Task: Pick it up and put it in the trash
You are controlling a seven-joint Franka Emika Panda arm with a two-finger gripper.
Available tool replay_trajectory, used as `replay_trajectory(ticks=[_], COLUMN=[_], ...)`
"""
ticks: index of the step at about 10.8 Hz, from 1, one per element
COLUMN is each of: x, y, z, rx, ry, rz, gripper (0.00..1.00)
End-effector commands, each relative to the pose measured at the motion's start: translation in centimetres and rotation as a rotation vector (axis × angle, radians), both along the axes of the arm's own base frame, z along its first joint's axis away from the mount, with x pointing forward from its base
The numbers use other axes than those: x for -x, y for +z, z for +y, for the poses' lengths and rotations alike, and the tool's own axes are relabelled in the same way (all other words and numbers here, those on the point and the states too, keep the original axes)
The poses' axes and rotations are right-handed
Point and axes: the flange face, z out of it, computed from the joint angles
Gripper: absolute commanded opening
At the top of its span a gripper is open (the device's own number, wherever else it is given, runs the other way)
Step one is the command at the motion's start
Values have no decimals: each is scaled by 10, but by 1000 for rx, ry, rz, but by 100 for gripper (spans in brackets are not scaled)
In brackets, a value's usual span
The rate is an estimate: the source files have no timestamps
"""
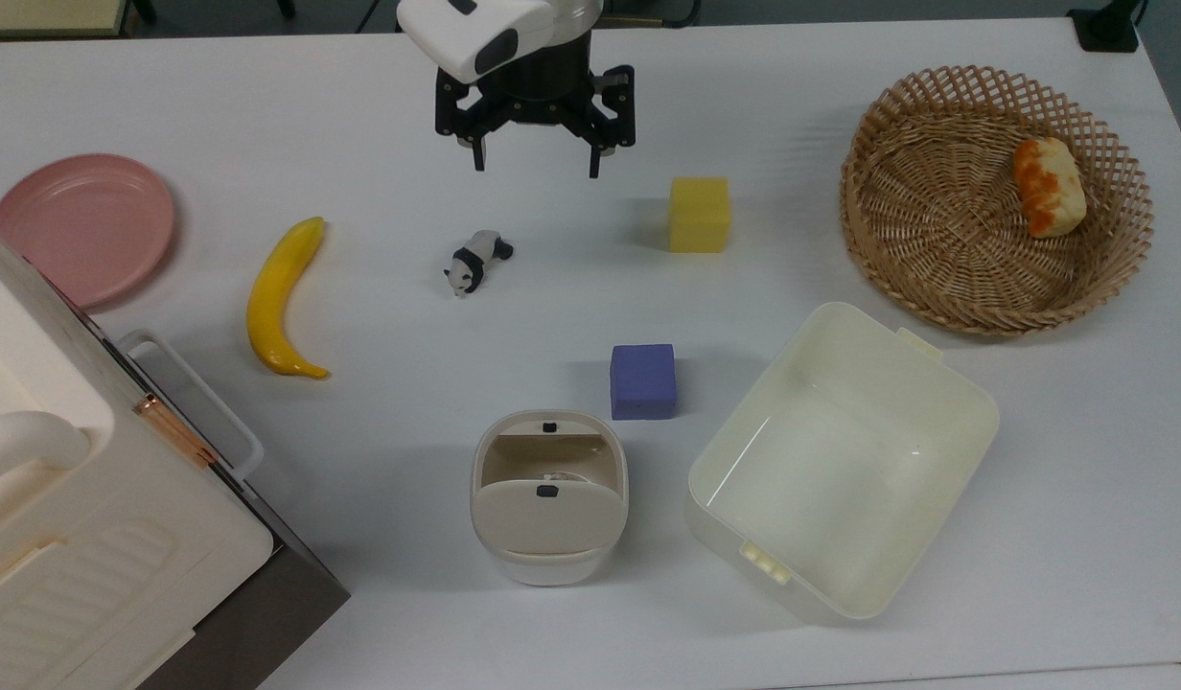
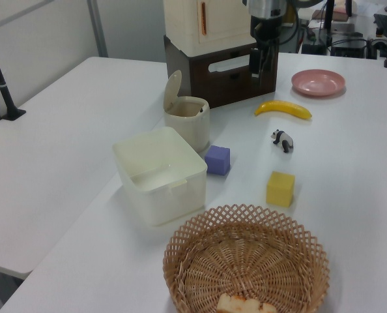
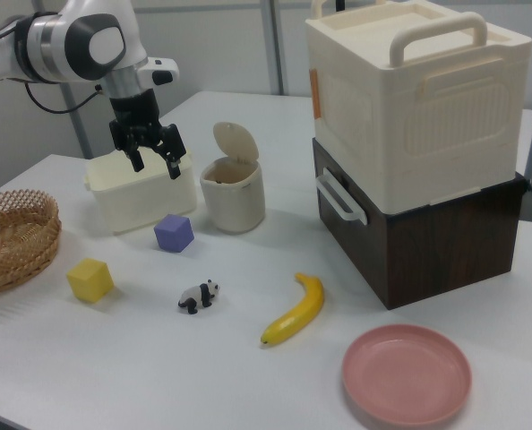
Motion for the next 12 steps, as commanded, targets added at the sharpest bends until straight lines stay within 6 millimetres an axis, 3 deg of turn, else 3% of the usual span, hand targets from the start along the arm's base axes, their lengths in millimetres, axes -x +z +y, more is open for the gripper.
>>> replay_trajectory(ticks=[1,3,4,5,8,9,10,11,12], x=[26,33,32,35,45,41,30,27,27], y=[20,34,28,17,28,20,0,0,12], z=[-11,-14,-30,-25,-32,-41,-38,-38,-46], rx=[-7,-12,-14,-11,-1,2,5,4,-9], ry=[-27,-35,-65,-55,-55,-65,-72,-75,-91], rz=[32,20,37,61,42,48,69,57,38], gripper=[100,100,100,100,100,100,100,100,100])
